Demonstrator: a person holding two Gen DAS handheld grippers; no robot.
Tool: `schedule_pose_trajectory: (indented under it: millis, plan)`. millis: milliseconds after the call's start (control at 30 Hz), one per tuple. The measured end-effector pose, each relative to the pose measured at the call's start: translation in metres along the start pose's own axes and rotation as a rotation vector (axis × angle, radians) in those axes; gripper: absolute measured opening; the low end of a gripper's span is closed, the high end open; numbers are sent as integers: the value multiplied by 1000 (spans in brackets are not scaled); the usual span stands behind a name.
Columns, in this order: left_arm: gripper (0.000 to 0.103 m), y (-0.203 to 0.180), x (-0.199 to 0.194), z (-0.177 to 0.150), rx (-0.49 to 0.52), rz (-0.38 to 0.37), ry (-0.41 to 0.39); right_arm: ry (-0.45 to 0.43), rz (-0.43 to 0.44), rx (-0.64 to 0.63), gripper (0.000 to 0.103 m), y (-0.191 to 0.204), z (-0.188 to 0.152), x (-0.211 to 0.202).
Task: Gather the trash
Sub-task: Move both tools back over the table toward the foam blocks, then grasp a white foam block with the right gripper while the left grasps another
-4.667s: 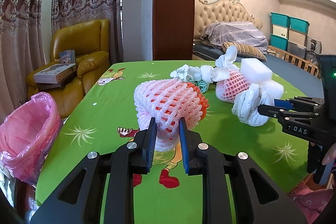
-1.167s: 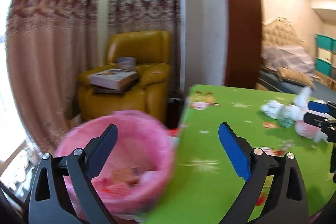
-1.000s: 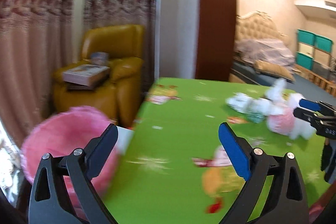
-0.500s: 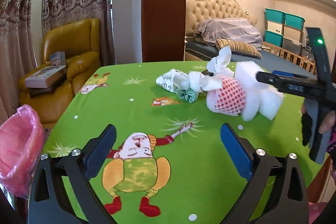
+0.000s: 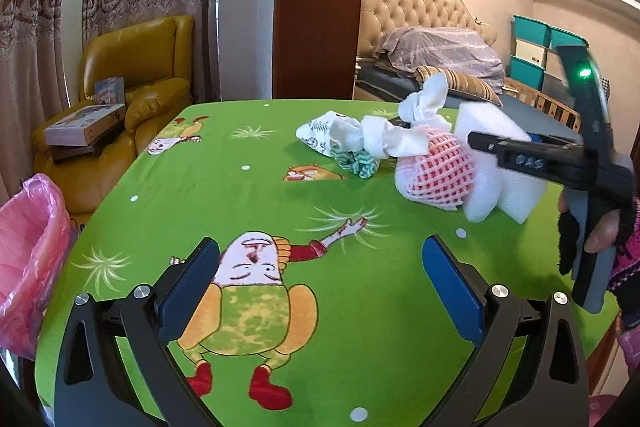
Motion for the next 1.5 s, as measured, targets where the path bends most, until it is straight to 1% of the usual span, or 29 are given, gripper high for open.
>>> schedule_pose_trajectory:
  millis: [133,233,300,467,533,633,700,800,933,1067,1133,1233,1333,1400,1467,1500]
  plan:
    - [95,-12,1,1,21,-13,6,-110,54,10,58,-7,14,-37]
    - [95,-30,5,5,39,-37,6,-171,14,2,58,-23,24,-64]
    - [95,-43,7,8,49,-56,3,-190,-9,15,59,-38,26,-77]
    - [95,-91,16,16,94,-128,-6,-189,-62,47,59,-79,10,-99]
    - [95,-109,22,17,104,-150,3,-180,-89,57,59,-96,-2,-106]
    - [95,-133,32,17,118,-175,15,-166,-102,93,59,-120,-19,-115]
    - [90,-149,39,16,127,-198,28,-162,-114,108,59,-133,-29,-119]
    - [89,-178,45,18,126,-246,48,-159,-124,132,59,-146,-43,-127]
    - [89,-209,56,19,128,-255,55,-166,-142,153,59,-164,-51,-135]
    - [89,-233,76,18,104,-239,93,-167,-154,163,59,-182,-61,-146]
    - [89,-242,85,19,88,-208,106,-159,-160,173,59,-192,-68,-151]
    - [89,-253,102,20,69,-133,136,-151,-160,189,59,-205,-77,-159]
    - [89,-254,114,23,70,-38,152,-143,-154,188,59,-207,-87,-163]
    - [89,-253,121,25,62,2,164,-134,-144,189,59,-205,-92,-165]
    - [84,-252,126,25,68,29,181,-120,-131,182,59,-200,-101,-164]
    - [79,-251,128,25,82,48,182,-114,-130,176,59,-198,-104,-164]
Point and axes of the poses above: each gripper's, at about its wrist camera, not at the fingertips, and x roughly the way its jaws point, y to its left, z to its top, the point moved 10 cm from there along x, roughly the way its jaws point, and after that the axes turned 2 degrees about -y, right-handed, at the moved point
